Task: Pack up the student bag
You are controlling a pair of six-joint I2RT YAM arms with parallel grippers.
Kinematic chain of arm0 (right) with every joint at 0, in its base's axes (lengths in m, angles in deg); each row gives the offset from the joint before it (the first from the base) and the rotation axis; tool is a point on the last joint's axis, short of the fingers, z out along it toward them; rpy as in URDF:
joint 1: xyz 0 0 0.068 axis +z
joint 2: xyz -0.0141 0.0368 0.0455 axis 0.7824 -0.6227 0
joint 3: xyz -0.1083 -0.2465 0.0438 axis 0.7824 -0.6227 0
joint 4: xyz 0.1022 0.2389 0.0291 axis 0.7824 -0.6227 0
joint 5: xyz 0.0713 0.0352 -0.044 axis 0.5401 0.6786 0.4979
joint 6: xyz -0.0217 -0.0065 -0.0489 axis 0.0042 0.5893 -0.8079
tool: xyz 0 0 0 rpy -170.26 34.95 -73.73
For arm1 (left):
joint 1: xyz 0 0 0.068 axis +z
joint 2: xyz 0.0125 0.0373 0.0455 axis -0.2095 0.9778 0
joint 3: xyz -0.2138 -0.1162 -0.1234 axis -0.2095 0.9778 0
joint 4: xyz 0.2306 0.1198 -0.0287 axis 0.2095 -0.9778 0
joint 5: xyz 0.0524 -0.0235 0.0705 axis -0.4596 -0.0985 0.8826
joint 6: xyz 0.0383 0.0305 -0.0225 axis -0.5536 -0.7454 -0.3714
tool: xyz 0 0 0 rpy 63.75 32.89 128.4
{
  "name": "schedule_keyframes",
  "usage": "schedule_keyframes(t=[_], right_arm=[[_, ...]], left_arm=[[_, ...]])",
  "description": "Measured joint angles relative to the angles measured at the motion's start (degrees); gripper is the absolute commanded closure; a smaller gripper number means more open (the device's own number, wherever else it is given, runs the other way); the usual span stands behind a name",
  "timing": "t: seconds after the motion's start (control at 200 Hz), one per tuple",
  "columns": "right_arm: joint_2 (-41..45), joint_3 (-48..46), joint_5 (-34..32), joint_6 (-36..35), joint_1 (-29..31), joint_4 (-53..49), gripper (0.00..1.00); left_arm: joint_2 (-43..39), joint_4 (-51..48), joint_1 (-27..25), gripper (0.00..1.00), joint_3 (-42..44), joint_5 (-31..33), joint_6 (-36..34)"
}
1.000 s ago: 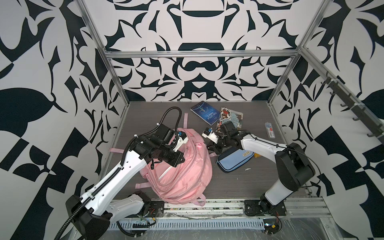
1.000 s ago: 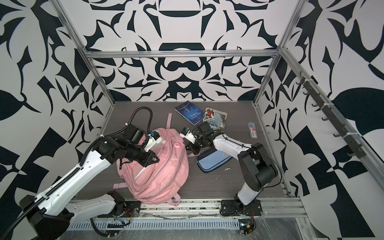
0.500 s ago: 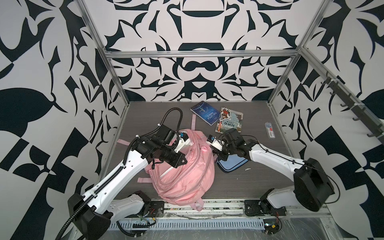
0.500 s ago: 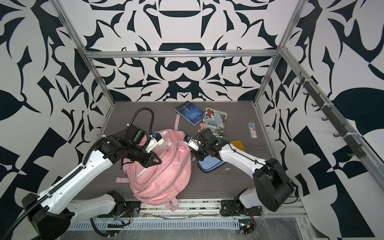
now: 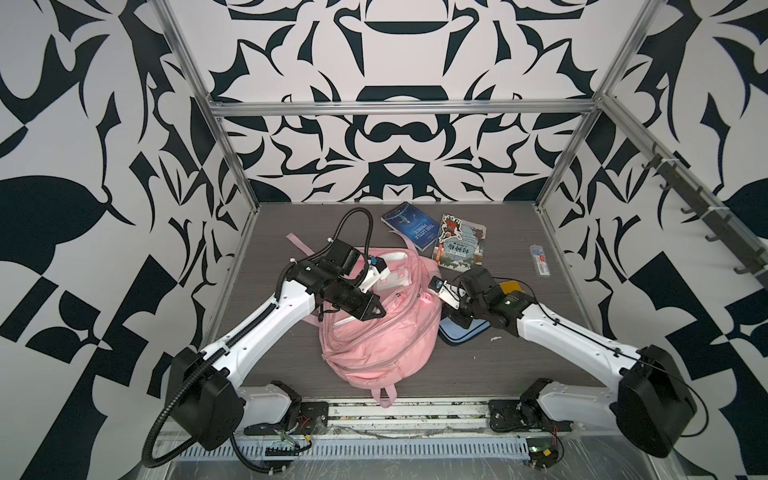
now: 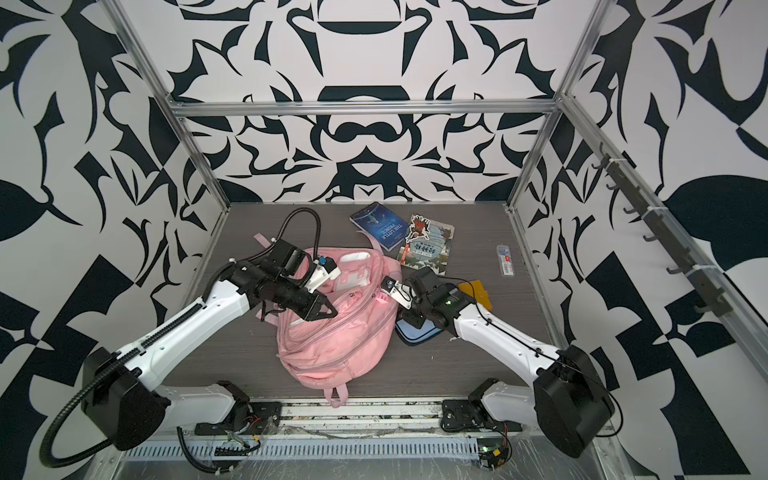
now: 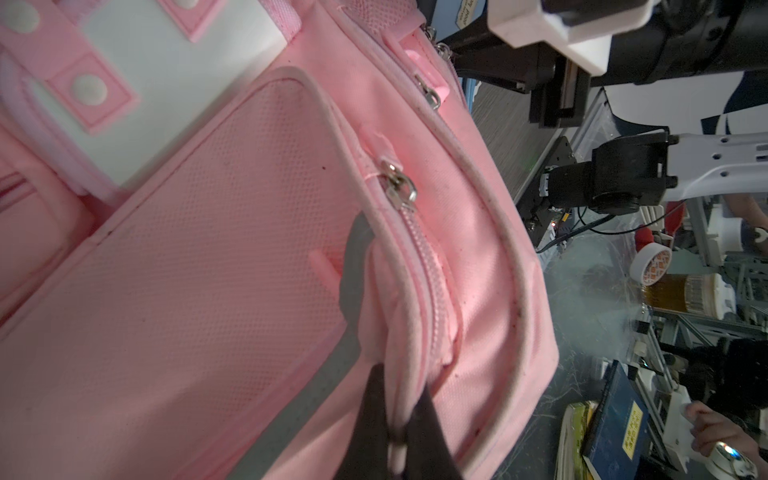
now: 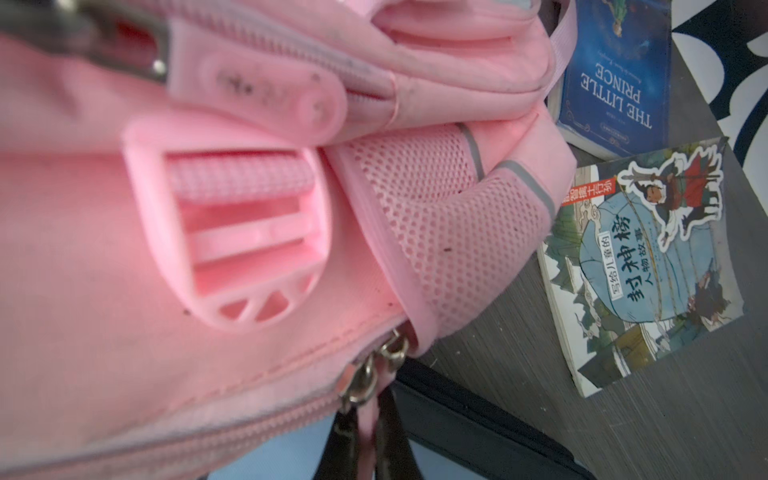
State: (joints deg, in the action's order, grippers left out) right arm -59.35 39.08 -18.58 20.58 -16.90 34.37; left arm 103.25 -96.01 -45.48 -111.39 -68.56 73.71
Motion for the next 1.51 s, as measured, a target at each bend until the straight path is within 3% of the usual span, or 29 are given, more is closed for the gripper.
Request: schedule_keyframes(t=[0.23, 0.56, 0.975, 1.11, 1.25, 1.505], right_arm=[[2.58, -2.01, 1.33, 4.63, -0.9, -0.11, 0.74], [5.99, -2.01, 7.82, 10.19, -7.32, 0.44, 0.59], [4.98, -0.24, 24.68, 10.21, -9.11, -5.75, 0.64], [4.57, -0.24, 26.49, 9.94, -9.11, -6.6, 0.67], [1.36, -0.2, 26.49, 9.07, -9.11, -6.78, 0.8], [-2.49, -0.2, 24.44, 8.66, -9.11, -3.87, 0.73]], left_arm=[[0.98, 0.2, 0.09, 1.0, 0.0, -1.49, -2.34], [1.18, -2.08, 0.46, 1.0, 0.0, -2.89, -4.46], [1.07, -4.61, 0.55, 1.0, -0.39, -5.29, -5.77], [1.07, -4.68, 0.76, 1.0, -0.9, -5.6, -5.77], [0.83, -4.81, 1.29, 1.0, -1.36, -6.1, -5.75], [0.5, -4.83, 1.55, 1.0, -1.36, -6.71, -5.73]])
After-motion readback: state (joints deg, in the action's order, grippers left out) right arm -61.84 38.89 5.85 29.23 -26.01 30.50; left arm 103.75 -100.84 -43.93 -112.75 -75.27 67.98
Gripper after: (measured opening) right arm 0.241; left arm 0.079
